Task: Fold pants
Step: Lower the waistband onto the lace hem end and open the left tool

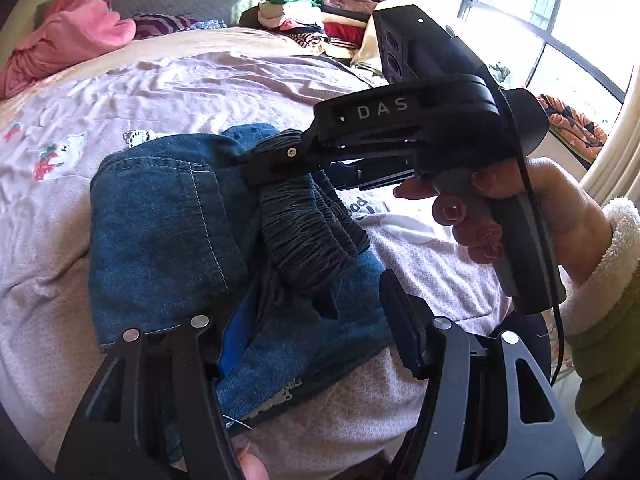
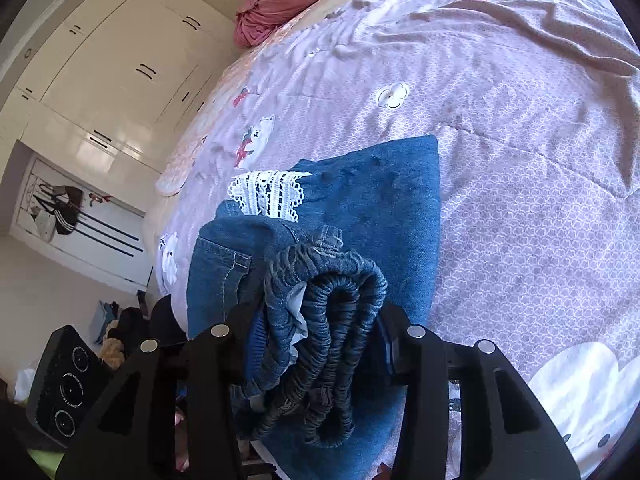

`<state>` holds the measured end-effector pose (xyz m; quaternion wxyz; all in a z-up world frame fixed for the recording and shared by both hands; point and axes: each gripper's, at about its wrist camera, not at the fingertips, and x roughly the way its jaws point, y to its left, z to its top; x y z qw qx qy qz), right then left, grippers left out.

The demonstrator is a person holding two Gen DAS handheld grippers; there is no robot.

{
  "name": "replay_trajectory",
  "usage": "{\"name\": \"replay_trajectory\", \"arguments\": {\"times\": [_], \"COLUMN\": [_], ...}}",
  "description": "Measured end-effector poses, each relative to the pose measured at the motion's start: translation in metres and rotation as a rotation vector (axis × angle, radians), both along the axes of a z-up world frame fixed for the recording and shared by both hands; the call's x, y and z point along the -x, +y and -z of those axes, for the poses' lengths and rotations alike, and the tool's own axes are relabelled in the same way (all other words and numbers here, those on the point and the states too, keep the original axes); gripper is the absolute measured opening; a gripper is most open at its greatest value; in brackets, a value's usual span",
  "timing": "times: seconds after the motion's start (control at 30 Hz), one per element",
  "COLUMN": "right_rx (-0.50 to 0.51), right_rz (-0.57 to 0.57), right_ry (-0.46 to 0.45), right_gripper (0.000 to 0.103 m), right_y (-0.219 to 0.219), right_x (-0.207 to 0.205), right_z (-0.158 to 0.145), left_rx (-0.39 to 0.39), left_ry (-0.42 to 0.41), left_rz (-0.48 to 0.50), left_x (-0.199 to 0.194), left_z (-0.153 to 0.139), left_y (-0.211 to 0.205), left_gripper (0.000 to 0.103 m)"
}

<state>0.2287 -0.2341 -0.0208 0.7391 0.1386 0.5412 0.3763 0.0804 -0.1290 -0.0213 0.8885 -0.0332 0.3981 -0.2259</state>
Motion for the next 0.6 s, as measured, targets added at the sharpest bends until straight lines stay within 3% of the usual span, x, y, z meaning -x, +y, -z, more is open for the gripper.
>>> {"name": "replay_trajectory", "arguments": {"times": [0.23, 0.6], "right_rx": [0.100, 0.117], "right_rz": [0.004, 0.080], "right_ry": [-0.082, -0.194], "right_gripper": [0.060, 0.072], "right_y": [0.009, -0.008], "right_x": [0.009, 0.028], "right_z": [-0.017, -0.051], "left_rx": [0.020, 0.025], "left_ry": [0.013, -0.009], "left_rz": [0.005, -0.012], "left_x": [0.000, 0.011], "left_z": [-0.008, -0.024], "left_y": [0.004, 0.014], "left_gripper": [0.059, 0.076]}}
